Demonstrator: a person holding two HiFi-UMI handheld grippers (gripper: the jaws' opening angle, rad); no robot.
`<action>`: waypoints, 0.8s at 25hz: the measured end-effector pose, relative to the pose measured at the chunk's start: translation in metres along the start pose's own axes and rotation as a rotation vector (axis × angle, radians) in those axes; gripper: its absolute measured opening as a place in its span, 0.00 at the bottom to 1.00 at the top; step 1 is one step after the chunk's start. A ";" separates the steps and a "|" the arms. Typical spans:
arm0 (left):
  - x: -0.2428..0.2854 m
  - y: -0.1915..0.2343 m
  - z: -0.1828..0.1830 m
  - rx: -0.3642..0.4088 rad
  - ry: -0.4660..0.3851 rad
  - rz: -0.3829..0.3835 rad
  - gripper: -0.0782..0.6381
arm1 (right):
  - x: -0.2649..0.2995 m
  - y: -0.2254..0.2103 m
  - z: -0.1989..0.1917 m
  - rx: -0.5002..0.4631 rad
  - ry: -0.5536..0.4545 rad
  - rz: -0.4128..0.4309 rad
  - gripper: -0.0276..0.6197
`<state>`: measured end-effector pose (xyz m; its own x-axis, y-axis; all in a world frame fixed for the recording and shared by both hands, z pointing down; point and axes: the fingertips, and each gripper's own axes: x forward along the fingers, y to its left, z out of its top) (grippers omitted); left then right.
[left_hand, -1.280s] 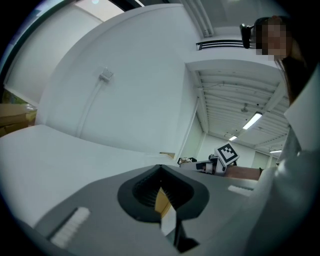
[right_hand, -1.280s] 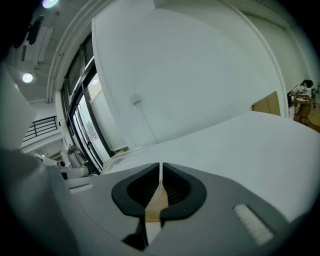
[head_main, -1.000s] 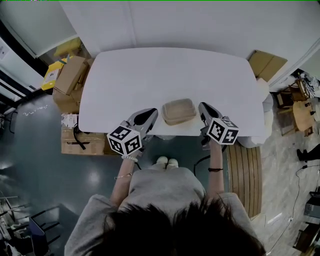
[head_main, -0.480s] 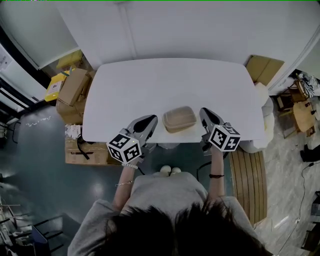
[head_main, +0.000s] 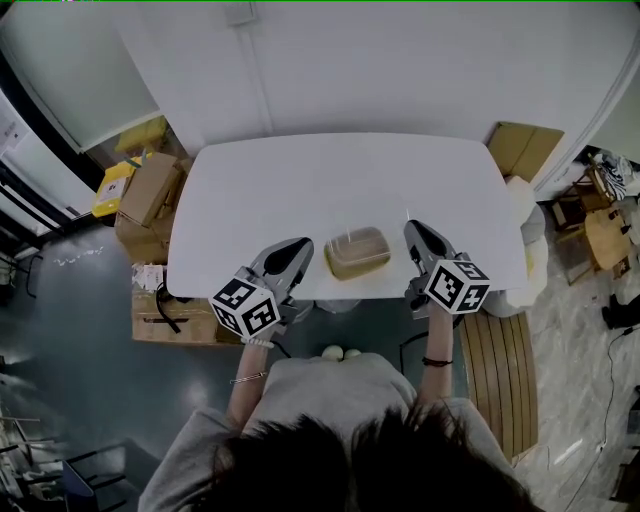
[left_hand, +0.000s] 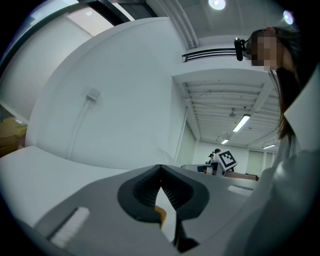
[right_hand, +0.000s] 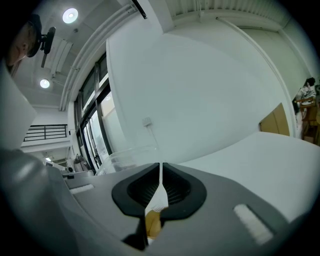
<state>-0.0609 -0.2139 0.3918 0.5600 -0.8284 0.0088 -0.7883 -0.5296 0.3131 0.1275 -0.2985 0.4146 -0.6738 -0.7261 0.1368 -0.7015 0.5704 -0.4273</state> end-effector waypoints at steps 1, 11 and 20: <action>0.000 0.000 0.002 -0.001 -0.003 -0.001 0.10 | -0.001 0.001 0.003 -0.001 -0.005 0.003 0.09; -0.001 0.000 0.014 0.012 -0.028 -0.003 0.10 | -0.004 0.008 0.021 -0.012 -0.052 0.043 0.09; 0.001 -0.003 0.016 0.016 -0.030 -0.001 0.10 | -0.003 0.012 0.024 -0.032 -0.050 0.055 0.09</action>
<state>-0.0619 -0.2165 0.3755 0.5527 -0.8331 -0.0202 -0.7921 -0.5327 0.2981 0.1263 -0.2985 0.3876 -0.6999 -0.7109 0.0687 -0.6712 0.6217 -0.4037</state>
